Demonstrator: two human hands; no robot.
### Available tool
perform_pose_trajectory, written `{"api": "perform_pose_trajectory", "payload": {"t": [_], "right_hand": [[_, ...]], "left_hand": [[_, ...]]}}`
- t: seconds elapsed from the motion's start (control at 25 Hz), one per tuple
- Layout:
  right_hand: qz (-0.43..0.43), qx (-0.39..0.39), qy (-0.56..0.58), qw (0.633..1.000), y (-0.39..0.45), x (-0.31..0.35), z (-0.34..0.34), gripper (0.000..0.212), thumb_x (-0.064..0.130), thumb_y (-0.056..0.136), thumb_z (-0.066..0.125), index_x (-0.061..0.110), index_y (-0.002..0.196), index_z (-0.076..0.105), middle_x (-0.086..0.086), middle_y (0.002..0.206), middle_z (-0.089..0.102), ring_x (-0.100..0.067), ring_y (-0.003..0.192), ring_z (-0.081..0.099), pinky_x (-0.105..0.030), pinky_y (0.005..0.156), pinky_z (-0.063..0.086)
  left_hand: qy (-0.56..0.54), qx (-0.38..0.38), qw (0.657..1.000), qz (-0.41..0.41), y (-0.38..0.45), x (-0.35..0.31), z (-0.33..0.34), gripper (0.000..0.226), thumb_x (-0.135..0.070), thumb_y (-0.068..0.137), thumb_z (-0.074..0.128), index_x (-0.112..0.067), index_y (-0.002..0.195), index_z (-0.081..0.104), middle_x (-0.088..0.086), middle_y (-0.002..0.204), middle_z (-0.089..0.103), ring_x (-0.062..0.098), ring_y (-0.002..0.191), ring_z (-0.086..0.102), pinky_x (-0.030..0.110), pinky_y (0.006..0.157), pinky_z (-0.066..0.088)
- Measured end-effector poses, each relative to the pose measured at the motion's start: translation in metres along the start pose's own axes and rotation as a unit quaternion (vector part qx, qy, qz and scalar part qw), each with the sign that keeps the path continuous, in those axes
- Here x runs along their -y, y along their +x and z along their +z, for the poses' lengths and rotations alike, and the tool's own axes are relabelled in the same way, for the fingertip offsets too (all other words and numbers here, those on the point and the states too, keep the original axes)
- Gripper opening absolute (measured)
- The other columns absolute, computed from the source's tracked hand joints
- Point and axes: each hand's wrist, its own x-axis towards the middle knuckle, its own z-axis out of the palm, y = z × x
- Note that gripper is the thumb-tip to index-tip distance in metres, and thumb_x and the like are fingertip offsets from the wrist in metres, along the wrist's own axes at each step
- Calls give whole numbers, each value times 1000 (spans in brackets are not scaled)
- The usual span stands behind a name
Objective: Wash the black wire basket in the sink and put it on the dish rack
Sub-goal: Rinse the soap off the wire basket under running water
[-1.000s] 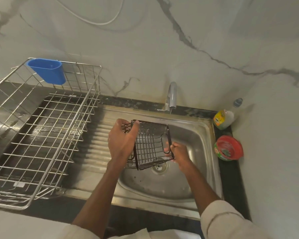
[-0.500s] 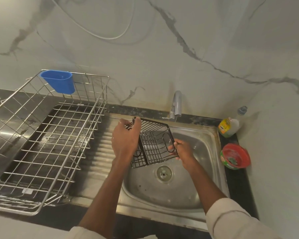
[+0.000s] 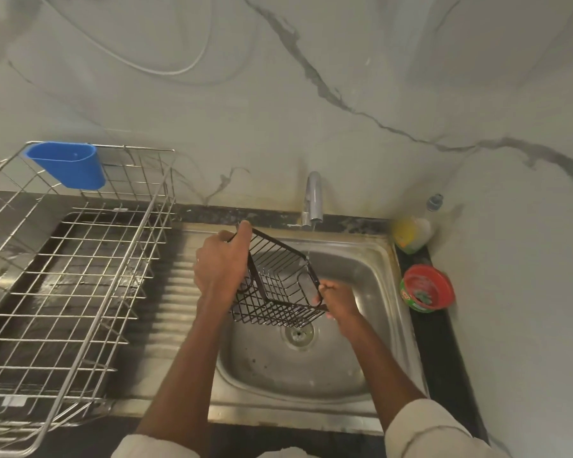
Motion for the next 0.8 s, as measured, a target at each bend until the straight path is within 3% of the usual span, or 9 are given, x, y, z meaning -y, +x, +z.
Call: {"api": "perform_pose_trajectory", "payload": {"t": [0.08,0.16,0.32,0.44,0.56,0.64,0.68,0.76,0.8], "right_hand": [[-15,11,10,1000,5,12,3,28,12,104,51,27,112,73,3,72,71,-7,69,61,-24,60,39],[-22,9,32,999,6,22,1,25,12,104,52,26,114,71,1,74,71,-8,70,61,-25,62,40],[-19,-31,70,997,3,17,-20,13,24,99,64,23,92,75,3,68,69,-17,74,62,-27,65,42],[50,-15,116,992,-4,17,-47,18,37,91,70,24,99,77,1,91,73,-19,88,63,-31,71,45],[112,75,206,969,-8,17,-73,36,41,87,75,24,118,72,-4,118,72,-29,110,66,-48,88,55],[85,76,241,964,-11,21,-81,34,30,87,78,18,118,70,-11,126,71,-35,107,70,-57,100,54],[59,50,223,972,-13,25,-85,24,22,89,77,15,112,71,-11,124,72,-33,102,72,-55,99,56],[26,-12,199,980,-20,34,-93,10,9,91,69,14,100,73,-8,116,75,-30,98,71,-42,82,59],[16,-33,197,980,-23,39,-98,11,5,92,66,13,97,73,-7,113,75,-29,98,70,-35,74,54]], "left_hand": [[-12,-3,1000,-2,7,-4,-6,49,-68,95,52,-24,76,65,-5,72,63,11,71,57,36,81,47],[-37,9,999,-2,15,-3,-7,41,-64,97,54,-27,84,67,-8,75,62,6,73,54,34,80,40],[-143,76,987,-20,28,16,0,51,-67,88,60,-19,87,76,-1,82,70,21,82,64,39,78,51],[-236,168,952,-103,37,35,10,58,-70,79,66,-17,98,80,16,86,74,32,75,67,52,72,61],[-323,269,897,-139,34,55,29,51,-58,91,64,-11,106,75,16,87,71,31,66,65,40,63,58],[-336,318,879,-116,30,62,44,48,-56,95,61,-11,104,74,16,94,74,29,71,67,36,65,57],[-337,348,868,-107,29,65,52,46,-57,90,64,-12,99,71,15,93,70,30,72,62,34,63,53],[-320,383,860,-110,30,66,68,46,-60,86,68,-15,96,68,14,90,60,30,72,54,34,61,45],[-297,378,869,-116,33,67,76,51,-64,93,62,-15,106,73,12,98,70,32,81,66,36,69,52]]}}
